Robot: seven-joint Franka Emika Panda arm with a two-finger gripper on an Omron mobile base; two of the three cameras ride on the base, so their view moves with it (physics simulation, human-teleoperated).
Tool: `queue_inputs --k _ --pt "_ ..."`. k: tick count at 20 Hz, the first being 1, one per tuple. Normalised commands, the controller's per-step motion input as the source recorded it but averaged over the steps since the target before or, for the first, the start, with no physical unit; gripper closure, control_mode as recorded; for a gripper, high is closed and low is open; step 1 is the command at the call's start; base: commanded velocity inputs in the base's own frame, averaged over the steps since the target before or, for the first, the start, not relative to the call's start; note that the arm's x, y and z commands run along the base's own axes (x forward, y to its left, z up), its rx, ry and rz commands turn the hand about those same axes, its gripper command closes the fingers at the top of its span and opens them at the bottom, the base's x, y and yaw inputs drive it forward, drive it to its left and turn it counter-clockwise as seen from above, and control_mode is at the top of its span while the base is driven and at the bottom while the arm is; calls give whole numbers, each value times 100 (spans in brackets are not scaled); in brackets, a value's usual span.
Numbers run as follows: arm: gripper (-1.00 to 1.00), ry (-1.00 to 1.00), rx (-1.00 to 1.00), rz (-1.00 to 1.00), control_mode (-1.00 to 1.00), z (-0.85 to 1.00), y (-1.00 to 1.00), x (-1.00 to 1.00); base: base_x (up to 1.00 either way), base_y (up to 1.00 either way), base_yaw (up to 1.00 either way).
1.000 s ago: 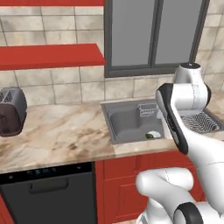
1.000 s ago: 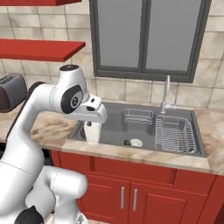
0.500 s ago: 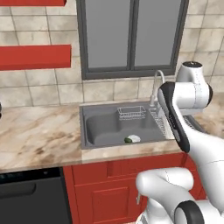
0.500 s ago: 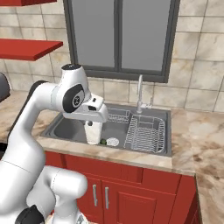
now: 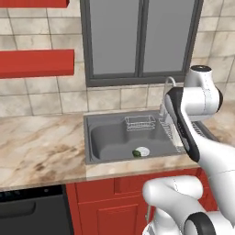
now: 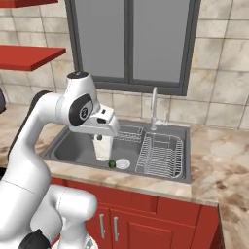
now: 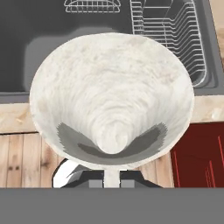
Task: Pick the jug and glass cup and place them in the sink. Then turn on the water.
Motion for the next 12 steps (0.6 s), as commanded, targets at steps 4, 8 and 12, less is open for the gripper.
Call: queue_inputs --k 4,8,12 --pt "100 0 0 0 100 0 0 0 50 0 0" --pt "100 0 0 0 100 0 0 0 47 0 0" --pt "100 0 0 0 100 0 0 0 35 0 0"
